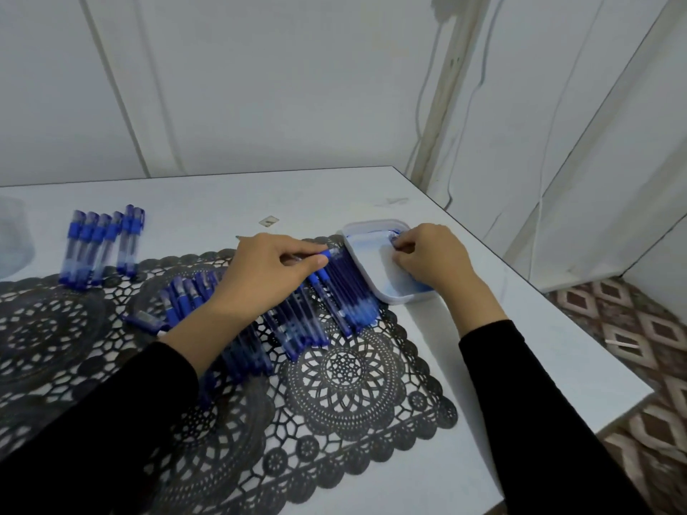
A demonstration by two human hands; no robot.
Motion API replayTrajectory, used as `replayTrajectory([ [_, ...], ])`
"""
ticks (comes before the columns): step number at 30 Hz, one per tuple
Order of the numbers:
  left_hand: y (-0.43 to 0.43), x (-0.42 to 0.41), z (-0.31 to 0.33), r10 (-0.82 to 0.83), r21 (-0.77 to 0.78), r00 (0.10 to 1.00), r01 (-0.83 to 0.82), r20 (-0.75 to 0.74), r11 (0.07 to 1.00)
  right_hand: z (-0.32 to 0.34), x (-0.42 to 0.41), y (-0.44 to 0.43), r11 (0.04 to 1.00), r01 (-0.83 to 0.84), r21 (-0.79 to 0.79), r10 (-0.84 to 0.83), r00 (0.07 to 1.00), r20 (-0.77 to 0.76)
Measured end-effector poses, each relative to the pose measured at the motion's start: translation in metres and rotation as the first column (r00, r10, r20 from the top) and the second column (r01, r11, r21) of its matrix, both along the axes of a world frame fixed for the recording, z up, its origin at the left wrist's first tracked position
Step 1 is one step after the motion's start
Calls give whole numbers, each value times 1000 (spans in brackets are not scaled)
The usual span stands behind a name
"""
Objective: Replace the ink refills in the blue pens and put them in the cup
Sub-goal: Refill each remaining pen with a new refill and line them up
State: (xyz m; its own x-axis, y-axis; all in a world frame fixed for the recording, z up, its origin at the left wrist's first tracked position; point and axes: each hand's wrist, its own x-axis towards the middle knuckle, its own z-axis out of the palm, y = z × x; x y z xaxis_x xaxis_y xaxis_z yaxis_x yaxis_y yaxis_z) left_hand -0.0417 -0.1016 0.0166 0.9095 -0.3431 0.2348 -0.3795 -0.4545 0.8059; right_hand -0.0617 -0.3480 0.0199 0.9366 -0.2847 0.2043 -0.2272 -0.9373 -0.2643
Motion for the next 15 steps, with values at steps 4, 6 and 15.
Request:
replayTrajectory([
  [4,0,-2,-3,0,-10,1000,0,-5,1000,-3,2,1,999,3,-32,-4,1000,-11],
  [6,0,-2,-3,0,-24,1000,0,-13,1000,-5,3,1,1000,22,-4,-22,1000,-2],
  [15,0,-4,-5,-20,-111,999,14,-50,994,-6,4,2,999,27,35,-26,1000,-13],
])
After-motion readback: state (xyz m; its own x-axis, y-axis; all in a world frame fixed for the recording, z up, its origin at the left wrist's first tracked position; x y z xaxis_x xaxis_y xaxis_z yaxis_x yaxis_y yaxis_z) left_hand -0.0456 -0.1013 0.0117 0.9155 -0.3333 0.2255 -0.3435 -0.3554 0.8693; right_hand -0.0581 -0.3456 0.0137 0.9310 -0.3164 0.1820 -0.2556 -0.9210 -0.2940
